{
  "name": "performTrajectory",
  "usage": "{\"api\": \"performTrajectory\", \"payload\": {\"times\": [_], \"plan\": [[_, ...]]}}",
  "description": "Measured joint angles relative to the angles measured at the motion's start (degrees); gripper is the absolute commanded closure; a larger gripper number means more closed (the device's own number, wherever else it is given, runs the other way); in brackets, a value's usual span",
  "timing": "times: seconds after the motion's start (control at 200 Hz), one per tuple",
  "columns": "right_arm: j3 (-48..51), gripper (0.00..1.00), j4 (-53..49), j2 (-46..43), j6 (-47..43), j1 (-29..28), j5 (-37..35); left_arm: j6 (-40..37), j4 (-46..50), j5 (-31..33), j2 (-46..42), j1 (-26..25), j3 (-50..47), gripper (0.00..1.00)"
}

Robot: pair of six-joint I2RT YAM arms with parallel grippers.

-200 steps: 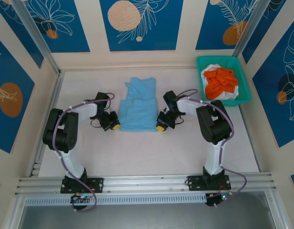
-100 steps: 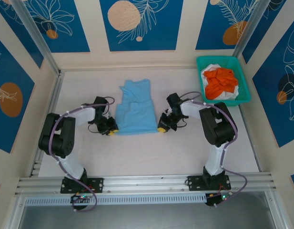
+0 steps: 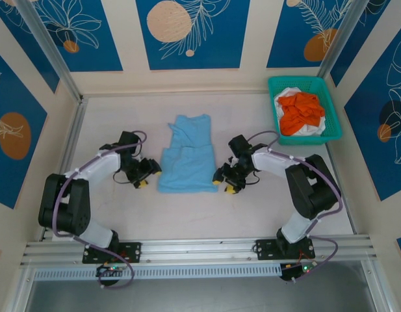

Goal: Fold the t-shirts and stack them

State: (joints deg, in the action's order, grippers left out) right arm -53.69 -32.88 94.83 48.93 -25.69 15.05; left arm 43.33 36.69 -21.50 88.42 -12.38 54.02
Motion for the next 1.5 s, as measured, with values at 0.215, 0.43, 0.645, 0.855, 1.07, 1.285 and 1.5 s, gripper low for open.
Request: {"api": "performTrajectory", "payload": {"times": [0.215,0.43,0.645,0.855,1.07,1.285,1.5], "plan": [[-11.72,0.38,-0.15,6.03,-5.33,6.03,-1.07,-6.51,-1.81,-3.89,15.10,1.16,15.58,0.28],[-25.68,0.46,0.92,19.12,-12.02,7.06,-0.46,-12.07,-2.16,-5.53,27.02,1.20,27.28,0.36],[-31.54,0.63,0.09,25.75,-15.69,7.06,0.59,-14.84,-1.66,-6.78,31.78,1.25,32.28,0.73],[-33.33,0.93,-0.98,27.80,-17.68,7.37,1.40,-15.91,-1.05,-6.21,32.72,1.25,32.37,1.00],[-33.22,1.00,-0.98,28.00,-17.00,9.05,1.49,-15.82,-1.18,-2.95,32.79,1.60,32.15,1.00],[-31.47,1.00,-0.92,27.98,-15.13,11.45,1.90,-14.53,-1.46,0.20,32.39,2.40,31.54,0.77],[-27.91,0.61,1.11,25.77,-13.73,11.80,2.82,-13.70,-0.46,1.25,32.02,2.49,34.56,0.18]]}}
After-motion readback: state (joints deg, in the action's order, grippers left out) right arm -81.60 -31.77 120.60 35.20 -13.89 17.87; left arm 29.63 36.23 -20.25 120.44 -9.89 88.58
